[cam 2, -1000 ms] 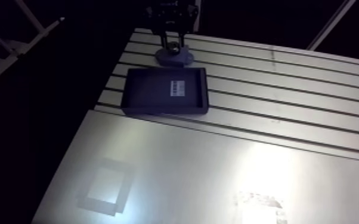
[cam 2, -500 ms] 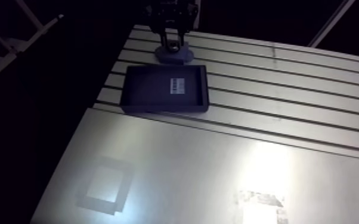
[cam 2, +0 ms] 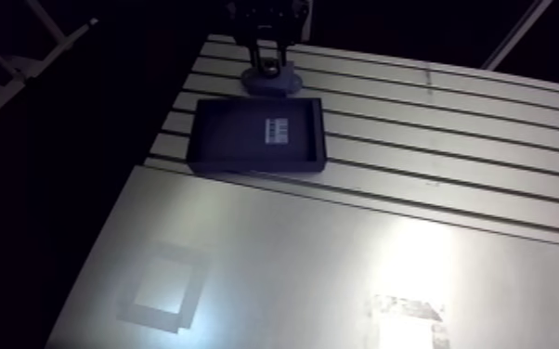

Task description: Pick up the bearing and press it into the housing until flush.

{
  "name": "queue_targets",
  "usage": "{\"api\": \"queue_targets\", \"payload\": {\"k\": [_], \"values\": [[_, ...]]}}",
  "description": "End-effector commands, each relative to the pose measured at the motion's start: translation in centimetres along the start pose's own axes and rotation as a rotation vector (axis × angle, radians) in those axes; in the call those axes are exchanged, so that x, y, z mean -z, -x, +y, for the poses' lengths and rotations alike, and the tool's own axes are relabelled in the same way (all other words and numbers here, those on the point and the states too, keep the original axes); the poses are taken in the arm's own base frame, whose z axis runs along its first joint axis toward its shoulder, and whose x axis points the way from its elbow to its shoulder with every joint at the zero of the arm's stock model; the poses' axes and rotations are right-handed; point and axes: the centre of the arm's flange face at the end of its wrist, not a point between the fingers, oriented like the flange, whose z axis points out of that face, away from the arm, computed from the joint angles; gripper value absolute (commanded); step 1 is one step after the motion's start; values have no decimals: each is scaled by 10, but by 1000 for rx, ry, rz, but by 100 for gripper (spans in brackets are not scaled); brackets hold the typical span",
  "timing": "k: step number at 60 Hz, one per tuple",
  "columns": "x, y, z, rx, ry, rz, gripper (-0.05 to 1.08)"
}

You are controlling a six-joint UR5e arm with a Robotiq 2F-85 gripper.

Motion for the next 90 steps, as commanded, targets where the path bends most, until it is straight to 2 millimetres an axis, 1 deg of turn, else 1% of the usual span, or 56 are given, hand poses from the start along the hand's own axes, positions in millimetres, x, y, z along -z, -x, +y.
{"api": "queue_targets", "payload": {"k": [1,22,68,90], "values": [[-4,-2,-1,1,0,-5,70],[-6,-5,0,4,-2,-5,70],[-9,-6,1,2,-2,-10,70],[-7,-7,2,1,1,-6,70]]}}
